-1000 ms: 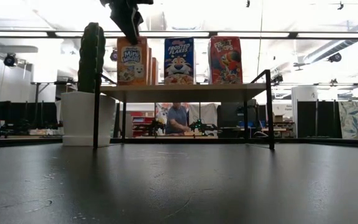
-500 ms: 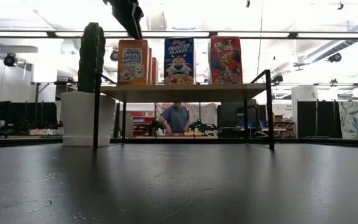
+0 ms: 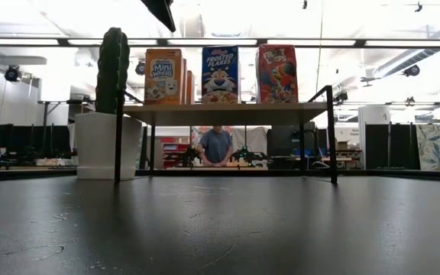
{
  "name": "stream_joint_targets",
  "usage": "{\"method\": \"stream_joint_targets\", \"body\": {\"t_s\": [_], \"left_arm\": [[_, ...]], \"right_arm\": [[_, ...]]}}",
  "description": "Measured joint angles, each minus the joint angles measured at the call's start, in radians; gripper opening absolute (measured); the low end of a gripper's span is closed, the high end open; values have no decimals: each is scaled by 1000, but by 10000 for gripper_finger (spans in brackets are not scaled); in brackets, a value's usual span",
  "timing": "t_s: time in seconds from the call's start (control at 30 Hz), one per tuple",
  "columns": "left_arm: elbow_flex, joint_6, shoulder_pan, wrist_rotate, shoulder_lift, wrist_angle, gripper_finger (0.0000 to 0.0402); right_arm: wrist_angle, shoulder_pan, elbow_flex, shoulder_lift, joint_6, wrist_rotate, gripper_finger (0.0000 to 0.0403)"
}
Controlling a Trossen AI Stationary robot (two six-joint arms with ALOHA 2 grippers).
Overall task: Stack cereal on shelf
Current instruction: Put the orange cereal box on the shelf aligned with the other orange cereal boxes
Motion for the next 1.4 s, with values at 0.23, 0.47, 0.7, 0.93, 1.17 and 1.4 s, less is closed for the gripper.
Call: {"method": "stream_joint_targets", "body": {"t_s": [0.23, 0.47, 0.7, 0.93, 1.17, 1.4], "left_arm": [[-61, -5, -8, -1, -21, 2, 132], [-142, -8, -8, -79, -29, 63, 15], [-181, -9, -7, -106, -29, 90, 12], [-206, -15, -9, -105, -31, 107, 1], [-199, -22, -12, -46, -31, 104, 0], [-198, -30, -11, -53, -39, 104, 0]], "right_arm": [[-18, 0, 0, 0, 4, 0, 9], [-19, 0, 0, 0, 4, 0, 9], [-20, 0, 0, 0, 4, 0, 9], [-20, 0, 0, 0, 3, 0, 9], [-20, 0, 0, 0, 3, 0, 9], [-20, 0, 0, 0, 3, 0, 9]]}}
